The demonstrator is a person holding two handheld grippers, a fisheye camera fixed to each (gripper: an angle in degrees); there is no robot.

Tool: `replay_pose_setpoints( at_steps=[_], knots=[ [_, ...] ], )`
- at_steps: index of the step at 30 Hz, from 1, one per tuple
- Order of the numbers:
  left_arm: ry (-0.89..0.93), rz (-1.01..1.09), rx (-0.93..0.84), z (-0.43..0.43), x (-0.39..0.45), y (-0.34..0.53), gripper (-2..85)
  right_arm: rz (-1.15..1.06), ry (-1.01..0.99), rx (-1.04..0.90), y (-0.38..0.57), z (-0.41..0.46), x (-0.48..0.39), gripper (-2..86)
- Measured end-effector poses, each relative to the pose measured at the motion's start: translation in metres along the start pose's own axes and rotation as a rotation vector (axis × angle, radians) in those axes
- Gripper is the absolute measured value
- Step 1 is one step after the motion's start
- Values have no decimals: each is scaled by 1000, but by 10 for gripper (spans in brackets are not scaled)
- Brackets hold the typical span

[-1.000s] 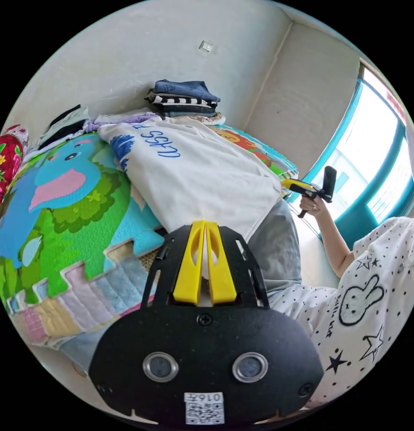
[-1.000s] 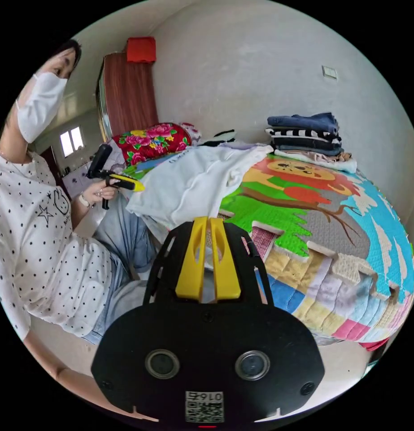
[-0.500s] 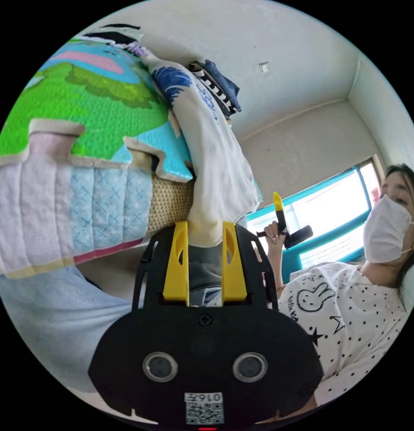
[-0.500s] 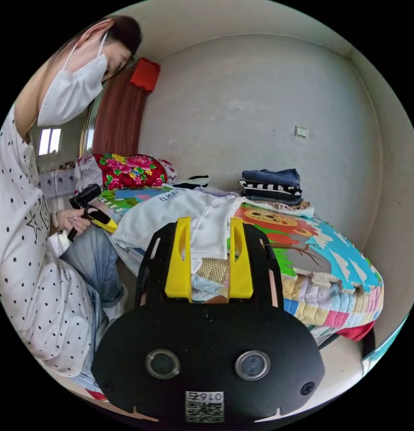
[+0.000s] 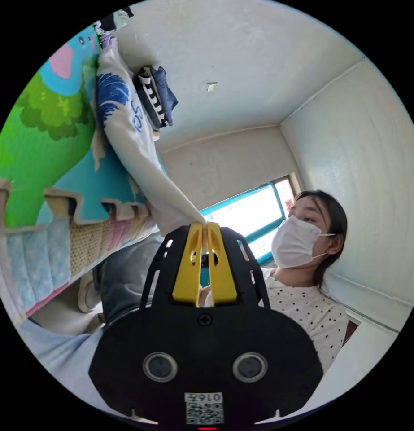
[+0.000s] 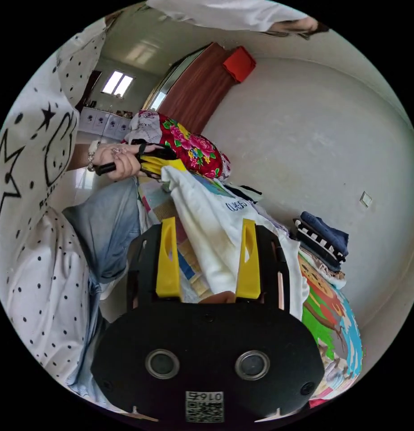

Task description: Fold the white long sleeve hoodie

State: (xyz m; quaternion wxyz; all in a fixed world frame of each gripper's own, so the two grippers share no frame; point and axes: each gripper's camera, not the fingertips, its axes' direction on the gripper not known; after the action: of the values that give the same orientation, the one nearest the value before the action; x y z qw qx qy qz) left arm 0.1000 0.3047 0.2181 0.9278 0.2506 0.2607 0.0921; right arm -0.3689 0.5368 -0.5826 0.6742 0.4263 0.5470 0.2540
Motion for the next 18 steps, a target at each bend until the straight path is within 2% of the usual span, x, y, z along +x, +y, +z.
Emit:
replay_pose_setpoints(
  at_steps=[3, 7, 9, 10, 13, 14, 15, 16, 18],
  knots=[
    [56, -4, 17, 12, 6, 5, -7, -130, 161, -83, -31, 20, -21, 197],
    [18, 16, 20, 24, 13, 24, 1, -240, 534, -199, -52, 44, -29, 152],
    [-58, 63, 15, 32, 23, 45, 24, -252, 580, -215, -54, 43, -23, 117],
    [-93, 82, 8, 35, 27, 51, 33, -237, 533, -234, -56, 38, -15, 87],
    [-495, 273, -48, 65, 69, 88, 75, -126, 296, -307, -69, 26, 17, 55],
    [-700, 374, -70, 87, 87, 106, 92, -71, 234, -317, -75, 22, 32, 49],
    [-876, 486, -94, 113, 101, 125, 107, -44, 216, -320, -78, 20, 39, 48],
    [-951, 540, -105, 126, 106, 135, 113, -2, 198, -323, -84, 19, 52, 45],
    [-1225, 794, -227, 193, 115, 178, 126, 56, 185, -326, -93, 18, 72, 42]
  ],
)
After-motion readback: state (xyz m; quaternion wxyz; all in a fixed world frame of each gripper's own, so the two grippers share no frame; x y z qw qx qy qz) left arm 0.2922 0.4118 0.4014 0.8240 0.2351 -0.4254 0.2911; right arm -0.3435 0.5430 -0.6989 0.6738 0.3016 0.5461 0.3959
